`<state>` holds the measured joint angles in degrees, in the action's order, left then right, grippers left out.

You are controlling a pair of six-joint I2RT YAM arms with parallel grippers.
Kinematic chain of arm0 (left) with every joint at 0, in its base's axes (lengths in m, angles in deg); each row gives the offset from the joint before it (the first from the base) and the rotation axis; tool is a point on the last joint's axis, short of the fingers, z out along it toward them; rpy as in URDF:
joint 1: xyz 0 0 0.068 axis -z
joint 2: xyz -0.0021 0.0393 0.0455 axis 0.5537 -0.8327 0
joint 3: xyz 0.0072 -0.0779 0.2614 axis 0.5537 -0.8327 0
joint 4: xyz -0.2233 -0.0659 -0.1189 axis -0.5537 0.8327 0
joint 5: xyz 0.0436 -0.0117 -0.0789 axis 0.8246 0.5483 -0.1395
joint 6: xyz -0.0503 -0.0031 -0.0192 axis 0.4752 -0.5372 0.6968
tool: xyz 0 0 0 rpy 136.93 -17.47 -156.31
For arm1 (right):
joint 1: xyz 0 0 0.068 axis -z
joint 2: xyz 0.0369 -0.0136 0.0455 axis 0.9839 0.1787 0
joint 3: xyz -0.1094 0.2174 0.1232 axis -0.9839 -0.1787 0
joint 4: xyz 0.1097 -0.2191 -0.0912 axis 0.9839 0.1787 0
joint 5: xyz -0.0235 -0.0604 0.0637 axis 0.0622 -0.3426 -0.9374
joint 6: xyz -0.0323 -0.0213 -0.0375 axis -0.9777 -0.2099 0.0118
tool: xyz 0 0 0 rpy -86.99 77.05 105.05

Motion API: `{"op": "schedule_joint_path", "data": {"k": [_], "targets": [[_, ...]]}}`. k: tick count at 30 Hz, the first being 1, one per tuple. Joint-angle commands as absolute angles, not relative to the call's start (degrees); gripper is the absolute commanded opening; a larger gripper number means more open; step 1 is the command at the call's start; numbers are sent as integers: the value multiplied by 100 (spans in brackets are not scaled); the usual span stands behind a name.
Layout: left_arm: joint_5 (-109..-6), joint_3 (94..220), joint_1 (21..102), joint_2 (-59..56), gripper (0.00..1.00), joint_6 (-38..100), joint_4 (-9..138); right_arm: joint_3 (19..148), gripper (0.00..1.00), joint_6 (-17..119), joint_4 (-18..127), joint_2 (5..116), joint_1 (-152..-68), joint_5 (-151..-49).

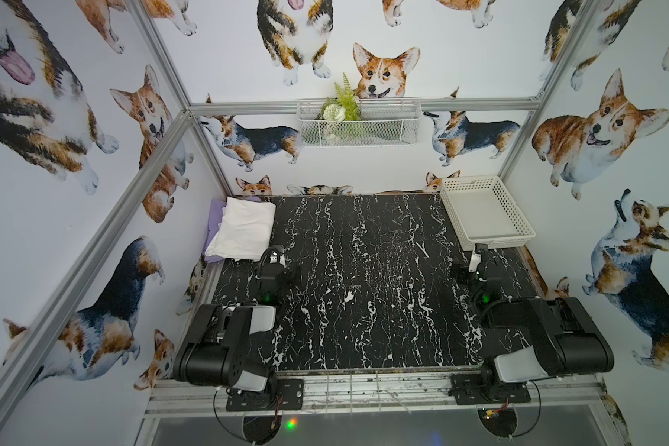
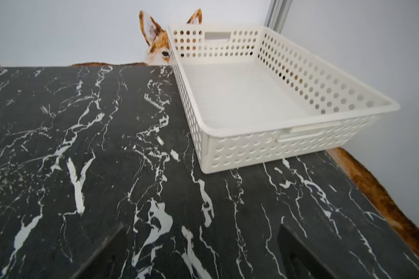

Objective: Fold and stack t-shirts
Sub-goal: Reset both arms

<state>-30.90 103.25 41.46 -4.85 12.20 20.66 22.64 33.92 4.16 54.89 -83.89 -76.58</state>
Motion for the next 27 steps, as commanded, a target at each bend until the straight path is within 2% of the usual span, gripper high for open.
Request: {"op": "schedule_joint_path", "data": {"k": [1, 4, 12, 14, 16, 17, 20, 22, 23, 27], "targets": [[-2826, 10448, 4125, -811, 100, 1224, 1189, 2305, 100, 3409, 126, 5606, -8380, -8111], [-2917, 10545, 4050, -826, 100, 1290, 1360, 2454, 100, 3443, 646, 5467, -8354, -8160], [-2815, 10514, 3990, -840, 100, 1376, 1305, 2571, 100, 3611, 729, 5551, -8242, -8119], [-4006, 10595, 3882, -826, 100, 1081, 1507, 2519, 100, 3466, 706, 5508, -8198, -8593], [-4811, 10626, 3514, -821, 100, 1233, 1575, 2504, 100, 3442, 677, 5504, -8155, -8797], [-4900, 10617, 3460, -842, 100, 1252, 1507, 2509, 100, 3448, 678, 5515, -8131, -8852], [-4664, 10600, 3582, -822, 100, 1183, 1504, 2468, 100, 3563, 622, 5486, -8163, -8514], [-4009, 10570, 3791, -815, 100, 1204, 1464, 2329, 100, 3797, 357, 5482, -8405, -7278], [-3600, 10582, 3827, -826, 100, 1270, 1462, 2333, 100, 3721, 290, 5528, -8510, -6970], [-3205, 10488, 3876, -809, 100, 1376, 1310, 2277, 100, 3650, 141, 5548, -8552, -6927]]}}
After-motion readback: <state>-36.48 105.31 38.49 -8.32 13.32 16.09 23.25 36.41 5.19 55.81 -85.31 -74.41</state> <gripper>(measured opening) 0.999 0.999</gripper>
